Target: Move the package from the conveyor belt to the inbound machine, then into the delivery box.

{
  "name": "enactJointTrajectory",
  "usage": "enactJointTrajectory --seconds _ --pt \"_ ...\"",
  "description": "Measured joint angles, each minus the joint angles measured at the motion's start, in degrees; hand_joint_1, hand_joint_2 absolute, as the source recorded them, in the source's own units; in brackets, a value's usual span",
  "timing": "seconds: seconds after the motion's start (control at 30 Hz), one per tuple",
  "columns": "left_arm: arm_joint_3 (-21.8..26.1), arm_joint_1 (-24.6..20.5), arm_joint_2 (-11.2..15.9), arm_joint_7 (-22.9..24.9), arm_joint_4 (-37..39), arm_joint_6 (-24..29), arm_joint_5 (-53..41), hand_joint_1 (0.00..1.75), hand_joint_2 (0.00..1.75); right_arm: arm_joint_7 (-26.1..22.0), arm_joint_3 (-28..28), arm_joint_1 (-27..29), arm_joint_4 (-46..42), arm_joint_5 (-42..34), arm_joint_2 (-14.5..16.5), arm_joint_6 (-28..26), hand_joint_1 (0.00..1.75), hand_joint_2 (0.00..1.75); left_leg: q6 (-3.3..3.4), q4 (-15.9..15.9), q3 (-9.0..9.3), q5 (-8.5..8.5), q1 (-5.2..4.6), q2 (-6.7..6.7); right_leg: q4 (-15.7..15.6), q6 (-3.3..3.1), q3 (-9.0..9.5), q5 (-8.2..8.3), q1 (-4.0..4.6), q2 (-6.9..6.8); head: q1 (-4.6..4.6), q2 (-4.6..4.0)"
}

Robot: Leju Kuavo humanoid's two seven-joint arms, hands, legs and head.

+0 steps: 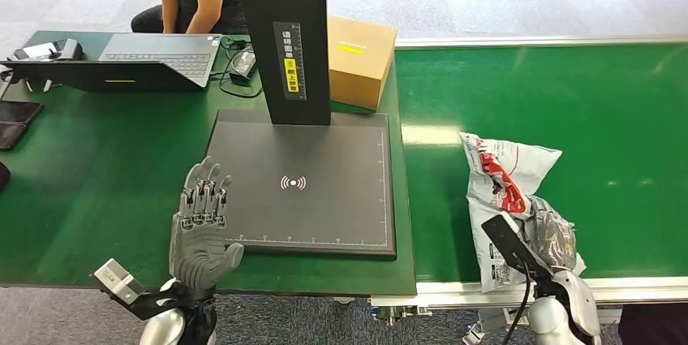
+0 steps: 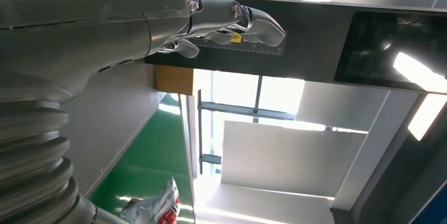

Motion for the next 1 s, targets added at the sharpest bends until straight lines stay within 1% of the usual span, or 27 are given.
enactJointTrajectory --seconds 0.27,0.57,0.67,0.77,0.9,1.0 --pt "0.0 0.0 0.0 0.0 -0.4 0.0 0.4 0.0 1.75 -4.0 0.0 0.3 -4.3 -0.1 0.8 -8.4 1.75 1.75 0.0 0.0 -0.01 0.0 -0.01 0.0 0.0 0.0 -0.02 0.0 -0.01 0.0 0.0 0.0" --pt "-0.2 0.1 -0.1 0.0 -0.9 -0.1 0.8 0.0 1.75 -9.0 0.9 -0.8 -7.4 -2.6 1.2 -15.2 1.75 1.75 0.0 0.0 -0.04 0.0 -0.01 0.01 0.0 0.0 -0.03 0.0 -0.01 0.01 0.01 0.0" --pt "-0.3 0.1 -0.1 0.0 -1.0 -0.2 0.9 0.0 1.75 -10.5 2.4 -1.8 -7.3 -3.0 1.2 -15.9 1.75 1.75 0.01 0.0 -0.05 0.01 -0.01 0.01 0.0 0.0 -0.03 0.01 -0.01 0.01 0.01 0.0" --pt "-0.4 0.0 -0.1 0.0 -1.1 -0.3 1.0 0.0 1.75 -11.8 4.9 -3.9 -6.6 -2.1 0.9 -14.8 1.75 1.75 0.01 0.0 -0.05 0.01 -0.01 0.02 0.0 0.01 -0.03 0.02 -0.01 0.03 0.01 0.0" --pt "-0.4 -0.3 -0.1 0.0 -1.1 -0.6 1.1 0.0 1.75 -12.8 9.5 -7.6 -4.6 0.9 0.4 -13.0 1.75 1.75 0.05 0.0 -0.03 0.05 -0.01 0.02 0.0 0.01 -0.03 0.03 0.0 0.03 0.01 0.0" --pt "-0.6 -0.9 -0.1 0.0 -1.0 -1.1 1.2 0.0 1.75 -13.7 13.9 -10.6 -2.8 3.8 -0.3 -13.2 1.75 1.75 0.05 0.0 -0.03 0.06 0.0 0.02 0.0 0.02 -0.03 0.03 0.0 0.02 0.01 0.0"
